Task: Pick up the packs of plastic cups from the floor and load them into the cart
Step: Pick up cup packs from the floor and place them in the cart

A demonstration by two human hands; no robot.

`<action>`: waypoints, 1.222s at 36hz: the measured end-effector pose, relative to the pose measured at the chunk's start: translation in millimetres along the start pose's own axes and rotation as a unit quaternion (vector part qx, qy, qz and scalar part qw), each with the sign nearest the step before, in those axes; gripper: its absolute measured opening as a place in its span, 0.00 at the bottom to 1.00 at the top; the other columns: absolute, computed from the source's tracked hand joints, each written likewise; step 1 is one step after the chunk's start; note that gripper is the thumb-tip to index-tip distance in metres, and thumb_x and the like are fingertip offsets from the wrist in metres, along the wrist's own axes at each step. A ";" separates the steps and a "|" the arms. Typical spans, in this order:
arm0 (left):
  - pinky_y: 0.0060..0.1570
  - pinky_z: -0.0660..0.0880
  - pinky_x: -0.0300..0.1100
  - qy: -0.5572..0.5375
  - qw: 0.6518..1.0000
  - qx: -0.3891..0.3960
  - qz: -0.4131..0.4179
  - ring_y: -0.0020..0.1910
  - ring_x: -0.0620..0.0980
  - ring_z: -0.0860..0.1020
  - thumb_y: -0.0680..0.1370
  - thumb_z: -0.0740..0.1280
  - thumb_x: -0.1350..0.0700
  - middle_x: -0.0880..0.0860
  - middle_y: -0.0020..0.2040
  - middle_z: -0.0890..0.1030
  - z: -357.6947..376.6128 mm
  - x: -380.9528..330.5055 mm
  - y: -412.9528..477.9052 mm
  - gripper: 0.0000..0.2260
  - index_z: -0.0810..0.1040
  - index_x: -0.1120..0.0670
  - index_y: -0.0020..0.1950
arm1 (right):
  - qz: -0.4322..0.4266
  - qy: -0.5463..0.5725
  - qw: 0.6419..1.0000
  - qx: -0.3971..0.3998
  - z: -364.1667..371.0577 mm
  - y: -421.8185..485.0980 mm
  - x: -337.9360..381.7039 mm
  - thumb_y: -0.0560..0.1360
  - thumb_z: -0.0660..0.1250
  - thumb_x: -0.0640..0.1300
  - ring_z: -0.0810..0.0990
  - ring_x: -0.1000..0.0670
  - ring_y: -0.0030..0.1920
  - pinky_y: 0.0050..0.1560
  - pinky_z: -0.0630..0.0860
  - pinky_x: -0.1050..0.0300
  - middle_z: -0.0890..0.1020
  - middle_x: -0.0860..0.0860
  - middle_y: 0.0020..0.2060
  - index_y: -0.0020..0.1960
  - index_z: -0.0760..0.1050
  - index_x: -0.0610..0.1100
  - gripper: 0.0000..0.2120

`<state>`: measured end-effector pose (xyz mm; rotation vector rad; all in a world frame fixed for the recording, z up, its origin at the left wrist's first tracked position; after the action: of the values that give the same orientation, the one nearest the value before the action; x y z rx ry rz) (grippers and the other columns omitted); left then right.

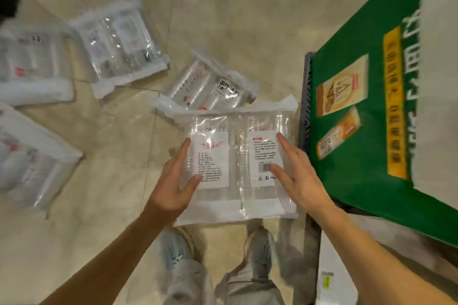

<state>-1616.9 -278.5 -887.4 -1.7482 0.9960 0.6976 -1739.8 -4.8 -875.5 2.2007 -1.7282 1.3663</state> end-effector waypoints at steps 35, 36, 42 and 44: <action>0.66 0.64 0.45 -0.086 0.896 -0.423 0.108 0.72 0.45 0.61 0.79 0.63 0.42 0.40 0.75 0.60 -517.4 -537.4 -474.2 0.25 0.60 0.34 0.75 | -0.389 0.004 0.921 0.037 -330.6 -261.1 784.3 0.77 0.62 0.63 0.62 0.49 0.75 0.73 0.63 0.41 0.61 0.56 0.77 0.75 0.57 0.67 0.29; 0.67 0.64 0.45 -0.084 0.888 -0.442 0.099 0.74 0.47 0.61 0.79 0.63 0.42 0.41 0.76 0.60 -516.5 -534.3 -486.8 0.25 0.60 0.35 0.75 | -0.403 -0.003 0.914 0.050 -323.0 -261.1 794.4 0.77 0.62 0.64 0.62 0.48 0.75 0.73 0.63 0.41 0.62 0.55 0.77 0.75 0.57 0.66 0.29; 0.68 0.65 0.51 -0.121 0.842 -0.525 0.022 0.73 0.53 0.64 0.77 0.63 0.37 0.47 0.76 0.62 -509.6 -505.0 -561.3 0.25 0.60 0.30 0.73 | -0.471 -0.046 0.871 0.129 -269.2 -282.5 854.0 0.76 0.62 0.65 0.63 0.46 0.75 0.73 0.62 0.39 0.61 0.55 0.77 0.75 0.58 0.67 0.29; 0.68 0.66 0.50 -0.133 0.820 -0.557 0.006 0.73 0.52 0.65 0.76 0.63 0.36 0.48 0.76 0.64 -506.7 -493.8 -585.3 0.25 0.61 0.29 0.72 | -0.486 -0.054 0.859 0.151 -248.9 -294.9 870.5 0.76 0.62 0.65 0.65 0.46 0.74 0.72 0.65 0.40 0.62 0.54 0.77 0.75 0.58 0.67 0.28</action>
<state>-1350.4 -482.7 -32.8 -2.4918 0.3511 1.7087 -1656.1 -437.7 -31.6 2.6868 -0.2027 1.2374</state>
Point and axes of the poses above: each hand's wrist, its own y-axis towards the middle knuckle, its own z-axis out of the palm, x = y × z, the point moved 3 cm from there along y, towards the middle knuckle
